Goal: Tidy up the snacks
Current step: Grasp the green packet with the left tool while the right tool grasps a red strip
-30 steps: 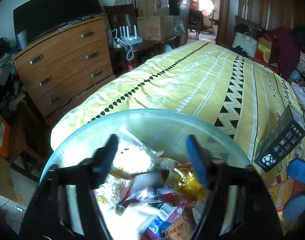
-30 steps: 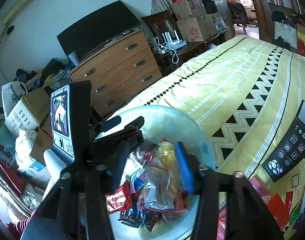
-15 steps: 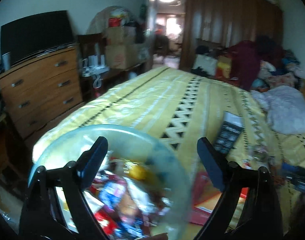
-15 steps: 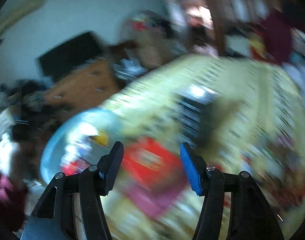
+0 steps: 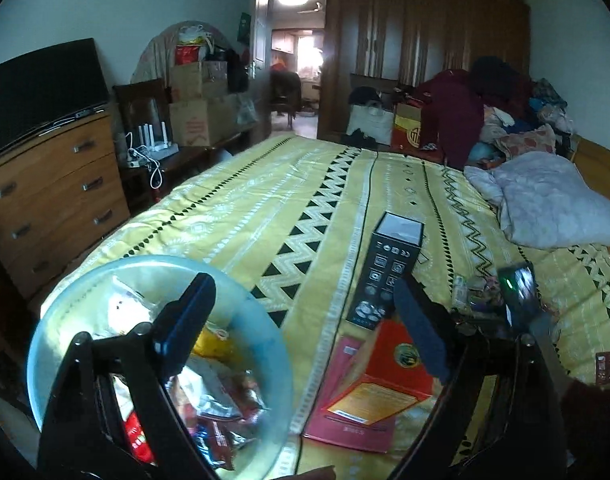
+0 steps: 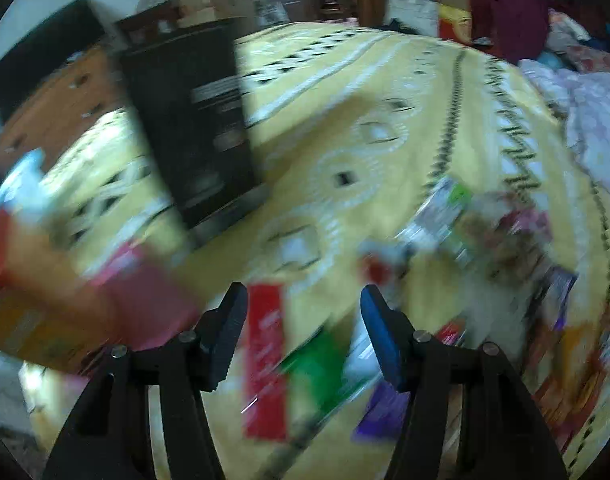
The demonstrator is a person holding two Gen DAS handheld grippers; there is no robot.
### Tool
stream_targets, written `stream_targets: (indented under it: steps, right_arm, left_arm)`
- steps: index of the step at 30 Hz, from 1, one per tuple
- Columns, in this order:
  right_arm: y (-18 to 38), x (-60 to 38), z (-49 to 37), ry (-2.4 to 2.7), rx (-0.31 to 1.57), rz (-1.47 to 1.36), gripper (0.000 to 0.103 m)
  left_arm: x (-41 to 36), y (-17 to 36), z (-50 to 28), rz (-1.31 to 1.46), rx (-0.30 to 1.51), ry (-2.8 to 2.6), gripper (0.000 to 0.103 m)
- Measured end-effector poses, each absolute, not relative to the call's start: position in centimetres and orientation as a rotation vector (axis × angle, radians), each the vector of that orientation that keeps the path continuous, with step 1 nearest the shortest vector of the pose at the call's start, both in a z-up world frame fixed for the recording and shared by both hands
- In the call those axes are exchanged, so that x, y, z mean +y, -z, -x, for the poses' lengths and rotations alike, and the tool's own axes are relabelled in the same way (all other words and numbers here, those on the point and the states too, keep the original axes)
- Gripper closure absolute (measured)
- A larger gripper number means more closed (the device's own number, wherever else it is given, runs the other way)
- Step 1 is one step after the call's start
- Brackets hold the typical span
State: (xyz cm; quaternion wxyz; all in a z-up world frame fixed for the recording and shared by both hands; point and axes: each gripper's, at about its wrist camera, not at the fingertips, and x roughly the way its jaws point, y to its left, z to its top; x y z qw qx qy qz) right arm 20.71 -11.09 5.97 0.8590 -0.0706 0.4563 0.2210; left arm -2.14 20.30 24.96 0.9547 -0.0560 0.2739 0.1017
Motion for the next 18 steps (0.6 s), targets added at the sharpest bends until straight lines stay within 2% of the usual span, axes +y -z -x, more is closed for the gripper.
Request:
stream_targets:
  steps: [3,6,12,18]
  right_arm:
    - [-3.5,-11.7,-25.1,-0.41,1.067,0.097,0.044]
    - [-0.4,-11.0,-25.6,-0.463,1.18,0.069,0.046]
    - [-0.2,-6.8,-16.8,-0.74,1.141,0.284,0.045]
    - [-0.1,-10.2,-8.6,-0.81,1.181,0.346,0.045]
  left_arm:
    - [18.8,-24.2,2.0,0.123,0.576,-0.185,0.012]
    - [17.1,-23.5,1.6,0.094,0.603,-0.148,0.012]
    - [14.9,-22.9,2.0,0.082,0.623,-0.099,0.012]
    - [13.3,-23.1,3.1,0.088,0.623,-0.042,0.012]
